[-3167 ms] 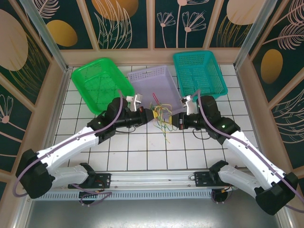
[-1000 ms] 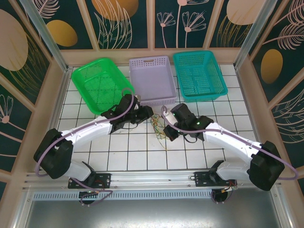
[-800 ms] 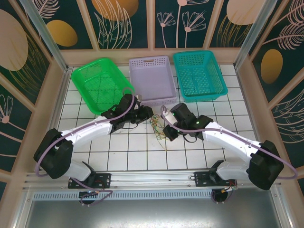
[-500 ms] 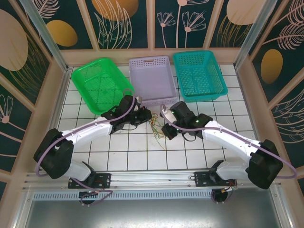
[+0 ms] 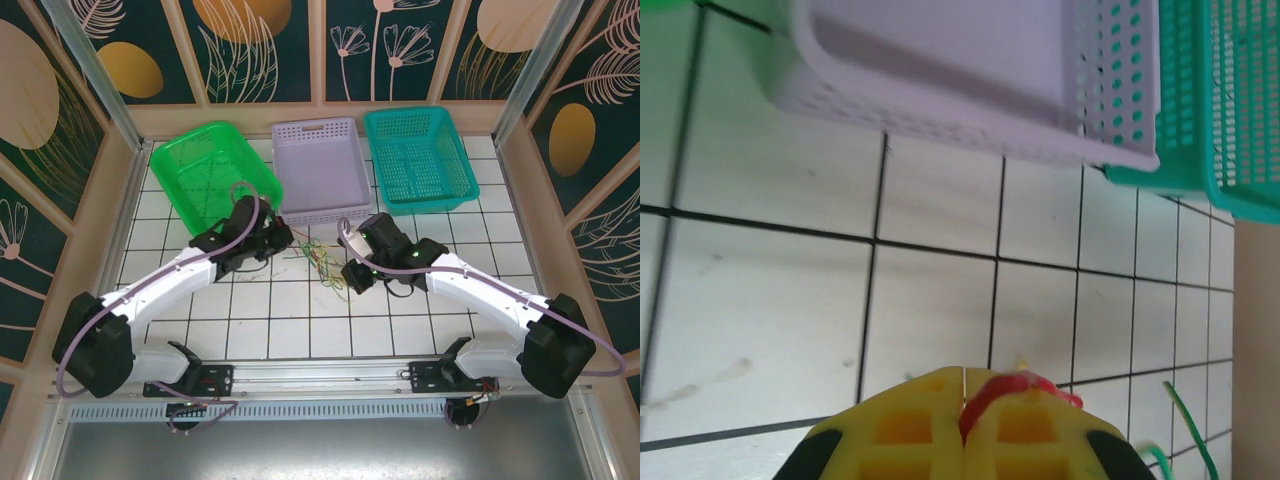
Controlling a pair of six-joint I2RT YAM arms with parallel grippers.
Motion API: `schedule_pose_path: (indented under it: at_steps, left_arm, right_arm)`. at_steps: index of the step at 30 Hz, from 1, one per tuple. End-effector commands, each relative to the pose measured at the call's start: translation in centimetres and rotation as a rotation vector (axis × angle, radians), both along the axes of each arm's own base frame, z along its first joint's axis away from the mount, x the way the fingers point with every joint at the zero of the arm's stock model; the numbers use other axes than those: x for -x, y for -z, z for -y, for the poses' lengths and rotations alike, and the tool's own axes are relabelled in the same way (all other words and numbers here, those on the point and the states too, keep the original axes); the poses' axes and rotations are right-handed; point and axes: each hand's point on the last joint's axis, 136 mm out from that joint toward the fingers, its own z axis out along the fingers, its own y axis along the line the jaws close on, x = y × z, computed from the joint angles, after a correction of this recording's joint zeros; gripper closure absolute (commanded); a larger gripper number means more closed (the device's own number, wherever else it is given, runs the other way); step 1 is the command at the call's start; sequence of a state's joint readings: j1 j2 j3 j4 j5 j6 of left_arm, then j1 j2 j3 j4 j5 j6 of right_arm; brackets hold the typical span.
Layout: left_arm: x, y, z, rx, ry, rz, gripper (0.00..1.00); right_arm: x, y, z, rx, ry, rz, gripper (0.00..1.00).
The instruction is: Untangle the cables
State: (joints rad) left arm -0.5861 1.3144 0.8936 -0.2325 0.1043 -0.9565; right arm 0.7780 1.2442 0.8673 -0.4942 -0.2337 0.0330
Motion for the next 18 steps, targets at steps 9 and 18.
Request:
schedule_pose_path:
  at_steps: [9, 18]
  left_arm:
    - [-3.2, -4.6, -7.8, -0.265, -0.133, 0.041, 1.00]
    - [-2.1, -4.1, -5.5, -0.176, -0.008, 0.012, 1.00]
  right_arm:
    - [-1.4, -0.2, 3.1, 0.142, 0.111, 0.081, 1.00]
    - [-1.4, -3.5, 3.6, 0.017, 0.105, 0.253, 0.95]
